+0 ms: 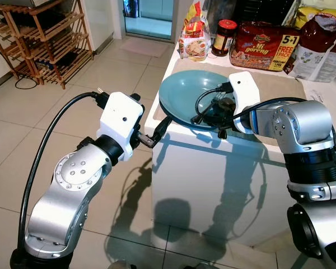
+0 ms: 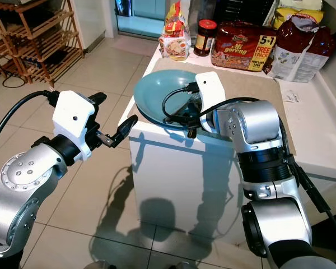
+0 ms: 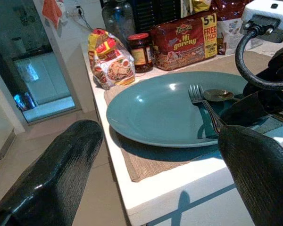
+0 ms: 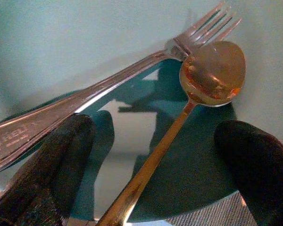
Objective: Setting the table
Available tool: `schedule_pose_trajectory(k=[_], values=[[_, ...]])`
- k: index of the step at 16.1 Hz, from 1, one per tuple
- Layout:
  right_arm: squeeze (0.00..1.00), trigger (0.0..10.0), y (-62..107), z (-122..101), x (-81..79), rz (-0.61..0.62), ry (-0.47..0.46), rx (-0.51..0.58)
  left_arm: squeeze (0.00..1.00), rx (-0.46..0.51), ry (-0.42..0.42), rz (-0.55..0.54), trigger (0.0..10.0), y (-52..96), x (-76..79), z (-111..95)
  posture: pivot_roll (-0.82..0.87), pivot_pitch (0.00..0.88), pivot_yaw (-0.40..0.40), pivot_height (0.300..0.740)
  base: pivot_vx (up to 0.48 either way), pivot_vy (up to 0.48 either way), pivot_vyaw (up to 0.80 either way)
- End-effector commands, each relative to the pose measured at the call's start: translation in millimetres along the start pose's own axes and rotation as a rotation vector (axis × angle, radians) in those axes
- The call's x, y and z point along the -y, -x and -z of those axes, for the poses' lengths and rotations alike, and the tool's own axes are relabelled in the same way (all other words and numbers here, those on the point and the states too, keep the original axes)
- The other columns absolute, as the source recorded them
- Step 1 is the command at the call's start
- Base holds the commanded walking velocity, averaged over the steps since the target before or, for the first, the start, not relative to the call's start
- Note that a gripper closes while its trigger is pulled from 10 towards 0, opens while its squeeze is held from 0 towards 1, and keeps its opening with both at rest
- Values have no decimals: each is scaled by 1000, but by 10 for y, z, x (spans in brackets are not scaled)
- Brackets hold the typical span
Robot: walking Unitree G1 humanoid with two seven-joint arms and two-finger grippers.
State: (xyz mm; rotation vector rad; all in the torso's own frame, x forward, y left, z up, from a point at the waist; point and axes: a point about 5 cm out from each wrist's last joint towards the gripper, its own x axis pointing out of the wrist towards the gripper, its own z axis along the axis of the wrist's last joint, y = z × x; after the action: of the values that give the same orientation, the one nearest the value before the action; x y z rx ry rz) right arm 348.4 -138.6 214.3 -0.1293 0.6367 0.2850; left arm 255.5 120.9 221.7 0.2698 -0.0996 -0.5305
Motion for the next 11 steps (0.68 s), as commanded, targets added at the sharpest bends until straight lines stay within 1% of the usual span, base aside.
schedule_pose_trajectory(k=[1,2,3,4,11], values=[[0,4863,-11,15,53,14,-4,-20,0,16,-4,29,10000,10,39,-40,28,50,-65,740,0,0,0],[0,3059,-22,23,78,16,-12,-26,0,16,-3,36,10000,12,44,-41,28,50,-65,740,0,0,0],[0,706,-30,27,95,11,-28,-27,0,16,-4,41,10000,14,49,-40,28,50,-65,740,0,0,0],[0,0,-35,30,112,10,-37,-29,0,16,-3,42,10000,12,52,-42,27,53,-65,740,0,0,0],[0,0,-55,40,161,14,-44,-36,0,15,-3,44,10000,16,53,-45,28,57,-65,740,0,0,0]])
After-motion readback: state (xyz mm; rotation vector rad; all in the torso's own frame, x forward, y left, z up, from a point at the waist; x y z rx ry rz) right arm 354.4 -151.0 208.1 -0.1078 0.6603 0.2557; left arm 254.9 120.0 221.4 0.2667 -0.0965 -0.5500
